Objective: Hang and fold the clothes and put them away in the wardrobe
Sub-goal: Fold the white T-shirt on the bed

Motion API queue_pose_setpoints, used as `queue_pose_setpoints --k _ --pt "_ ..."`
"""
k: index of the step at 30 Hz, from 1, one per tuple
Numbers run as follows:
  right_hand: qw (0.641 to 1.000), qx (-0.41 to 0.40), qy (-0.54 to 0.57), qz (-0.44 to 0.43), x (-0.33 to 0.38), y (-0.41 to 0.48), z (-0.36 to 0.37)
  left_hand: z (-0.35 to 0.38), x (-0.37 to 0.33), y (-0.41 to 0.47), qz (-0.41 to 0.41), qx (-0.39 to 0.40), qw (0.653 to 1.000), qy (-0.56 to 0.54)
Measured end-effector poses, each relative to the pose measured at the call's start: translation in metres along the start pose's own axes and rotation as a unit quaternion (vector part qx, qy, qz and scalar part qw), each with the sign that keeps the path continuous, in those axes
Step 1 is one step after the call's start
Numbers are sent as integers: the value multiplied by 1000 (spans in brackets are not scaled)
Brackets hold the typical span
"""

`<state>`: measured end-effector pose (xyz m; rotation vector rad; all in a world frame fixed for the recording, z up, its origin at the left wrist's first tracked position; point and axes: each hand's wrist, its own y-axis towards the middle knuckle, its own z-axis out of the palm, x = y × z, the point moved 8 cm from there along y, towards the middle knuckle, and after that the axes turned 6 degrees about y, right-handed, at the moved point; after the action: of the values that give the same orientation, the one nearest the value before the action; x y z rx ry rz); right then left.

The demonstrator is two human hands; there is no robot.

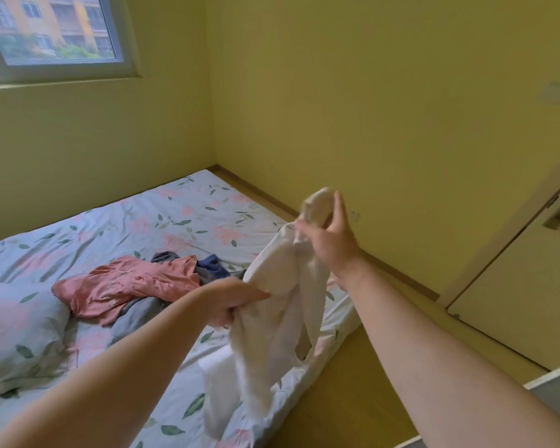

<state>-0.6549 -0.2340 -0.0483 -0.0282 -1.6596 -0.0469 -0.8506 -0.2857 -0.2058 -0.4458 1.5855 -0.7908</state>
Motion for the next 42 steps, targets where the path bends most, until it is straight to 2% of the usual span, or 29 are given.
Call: queue_pose_setpoints --k 1,2,5,8,11,13,16,19,21,24,28,31,34,37,39,42 --pt "997 63 -42 23 -8 -4 10 8 -16 -6 25 35 997 -59" --pt "991 103 -70 45 -15 -10 16 9 -30 -8 50 33 994 -91" --pt "973 181 -105 93 -44 -30 27 7 -63 -17 109 -41 978 -171" --pt "956 243 -85 137 -64 -53 38 6 -68 -18 96 -37 965 -243" --pt "937 306 -47 162 -77 -70 47 10 -70 -26 83 -19 968 -236" --pt "927 334 -67 158 -86 -80 55 17 -73 -33 84 -14 967 -240" --pt "949 259 -153 96 -86 -75 56 26 -80 -40 102 3 966 -237" --pt "970 168 -151 85 -78 -64 46 16 -95 -53 147 4 957 -249" --pt "976 119 -174 61 -68 -57 37 0 -100 -58 173 -47 954 -241" --pt "974 96 -206 16 -61 -46 31 -27 -91 -60 188 -187 950 -165" --pt "985 94 -146 0 -53 -39 34 -34 -93 -77 272 -266 925 -19" --pt "989 86 -119 13 -52 -33 37 -13 -96 -85 339 -236 905 103" --pt "987 84 -135 17 -55 -32 36 1 -94 -85 357 -219 879 229" --pt "991 79 -103 34 -61 -34 32 11 -90 -73 334 -214 811 430" --pt "993 87 -73 40 -63 -33 31 13 -92 -71 346 -241 782 458" --pt "991 96 -94 23 -64 -33 27 9 -97 -69 374 -244 799 403"
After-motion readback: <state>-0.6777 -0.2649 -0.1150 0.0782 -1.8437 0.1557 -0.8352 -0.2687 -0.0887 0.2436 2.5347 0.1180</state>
